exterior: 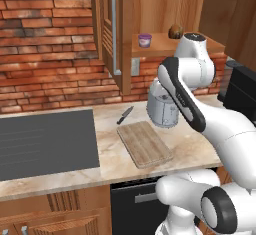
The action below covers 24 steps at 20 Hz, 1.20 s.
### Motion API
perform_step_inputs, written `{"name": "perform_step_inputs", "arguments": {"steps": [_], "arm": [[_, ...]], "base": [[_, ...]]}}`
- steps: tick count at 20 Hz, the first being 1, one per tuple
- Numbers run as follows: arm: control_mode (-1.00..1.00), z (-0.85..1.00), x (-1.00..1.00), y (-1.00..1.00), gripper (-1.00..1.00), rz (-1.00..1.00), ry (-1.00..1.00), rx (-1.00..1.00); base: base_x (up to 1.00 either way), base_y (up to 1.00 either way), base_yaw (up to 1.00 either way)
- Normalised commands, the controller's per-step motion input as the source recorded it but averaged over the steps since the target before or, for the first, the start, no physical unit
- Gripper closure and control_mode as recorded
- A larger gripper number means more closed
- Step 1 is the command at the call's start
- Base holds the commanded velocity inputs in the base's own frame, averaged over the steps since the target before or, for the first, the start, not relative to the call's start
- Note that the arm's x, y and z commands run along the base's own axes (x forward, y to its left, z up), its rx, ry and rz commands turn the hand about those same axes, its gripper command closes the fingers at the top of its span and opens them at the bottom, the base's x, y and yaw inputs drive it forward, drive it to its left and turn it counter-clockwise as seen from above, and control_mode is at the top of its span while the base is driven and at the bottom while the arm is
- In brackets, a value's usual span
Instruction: Pick the bread, place it on the cutting board, pick the jam, place it on the counter, and close the cabinet.
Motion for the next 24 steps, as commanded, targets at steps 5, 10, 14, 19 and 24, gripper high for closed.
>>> {"name": "perform_step_inputs", "arguments": {"steps": [5,10,14,19,24], "arm": [[-1.00,0.03,-0.05,0.00,-1.00,0.00,-0.11,0.00],[-1.00,0.12,-0.01,0.00,-1.00,0.03,-0.17,0.00],[-1.00,0.25,0.00,0.00,-1.00,0.03,-0.22,0.00],[-1.00,0.33,0.00,0.00,-1.00,0.01,-0.23,0.00],[-1.00,0.40,0.00,0.00,-1.00,0.00,-0.19,0.00]], "base": [[0.00,0.00,0.00],[0.00,0.00,0.00],[0.00,0.00,0.00],[0.00,0.00,0.00],[0.00,0.00,0.00]]}}
